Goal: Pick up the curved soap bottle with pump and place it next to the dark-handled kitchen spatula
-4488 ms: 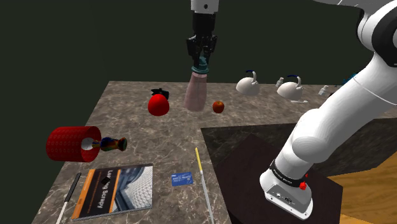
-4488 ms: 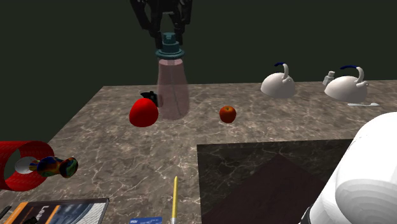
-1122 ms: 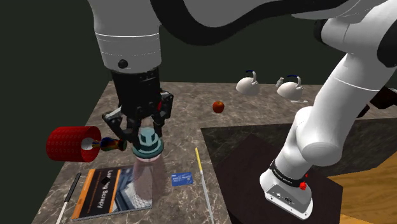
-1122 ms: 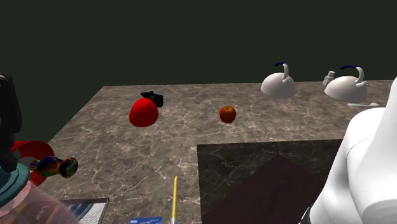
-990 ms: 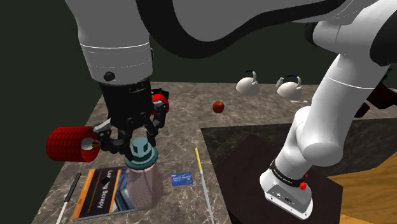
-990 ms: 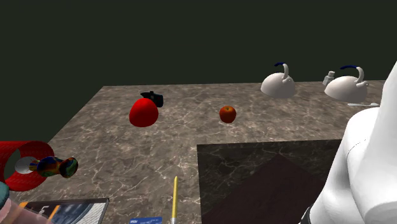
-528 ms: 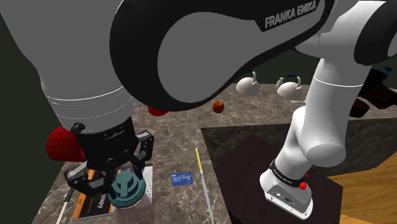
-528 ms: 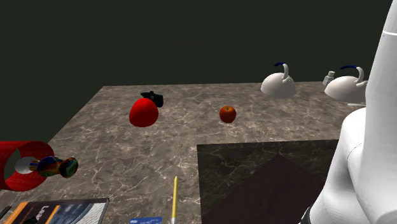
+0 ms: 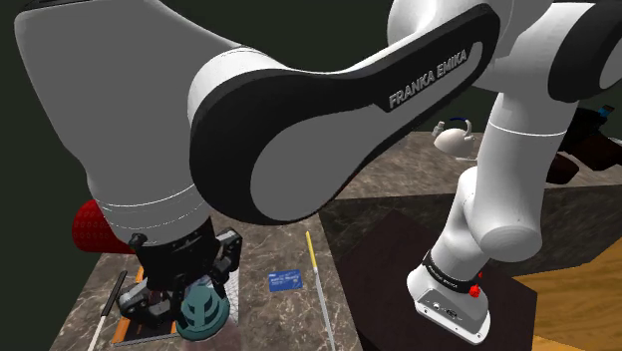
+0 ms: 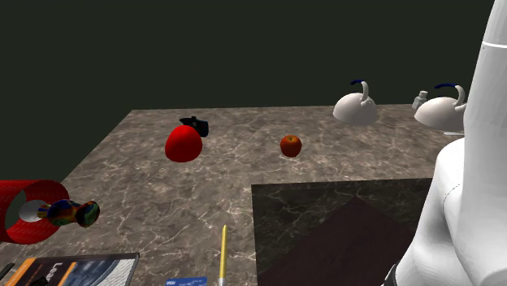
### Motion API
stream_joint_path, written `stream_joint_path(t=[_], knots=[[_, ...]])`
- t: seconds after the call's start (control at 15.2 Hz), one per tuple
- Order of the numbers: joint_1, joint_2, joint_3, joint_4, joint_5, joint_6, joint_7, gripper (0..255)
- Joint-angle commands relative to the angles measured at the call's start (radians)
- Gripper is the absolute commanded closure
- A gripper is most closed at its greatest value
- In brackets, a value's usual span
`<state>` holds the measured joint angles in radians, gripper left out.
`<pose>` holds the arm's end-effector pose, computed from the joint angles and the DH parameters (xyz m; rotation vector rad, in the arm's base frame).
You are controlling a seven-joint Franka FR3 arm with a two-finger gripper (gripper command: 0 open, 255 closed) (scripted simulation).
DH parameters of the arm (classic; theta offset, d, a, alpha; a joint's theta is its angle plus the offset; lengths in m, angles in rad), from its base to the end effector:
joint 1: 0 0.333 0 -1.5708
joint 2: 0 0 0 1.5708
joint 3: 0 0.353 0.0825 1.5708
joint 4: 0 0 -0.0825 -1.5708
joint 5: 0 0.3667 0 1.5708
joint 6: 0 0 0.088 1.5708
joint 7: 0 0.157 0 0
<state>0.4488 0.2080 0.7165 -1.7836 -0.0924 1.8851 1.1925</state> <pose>0.2626 0.5266 0.4489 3.1090 -0.0049 -0.1027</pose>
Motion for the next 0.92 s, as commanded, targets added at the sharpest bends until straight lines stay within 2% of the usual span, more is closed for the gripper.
stream_joint_path(t=[0.0, 0.59, 0.66, 0.86], knots=[[0.001, 0.007, -0.002, -0.020, -0.006, 0.026, 0.002, 255], [0.002, 0.014, -0.004, -0.035, -0.011, 0.047, 0.005, 255], [0.002, 0.014, -0.004, -0.035, -0.011, 0.047, 0.005, 0], [0.002, 0.015, -0.004, -0.035, -0.011, 0.047, 0.005, 0]])
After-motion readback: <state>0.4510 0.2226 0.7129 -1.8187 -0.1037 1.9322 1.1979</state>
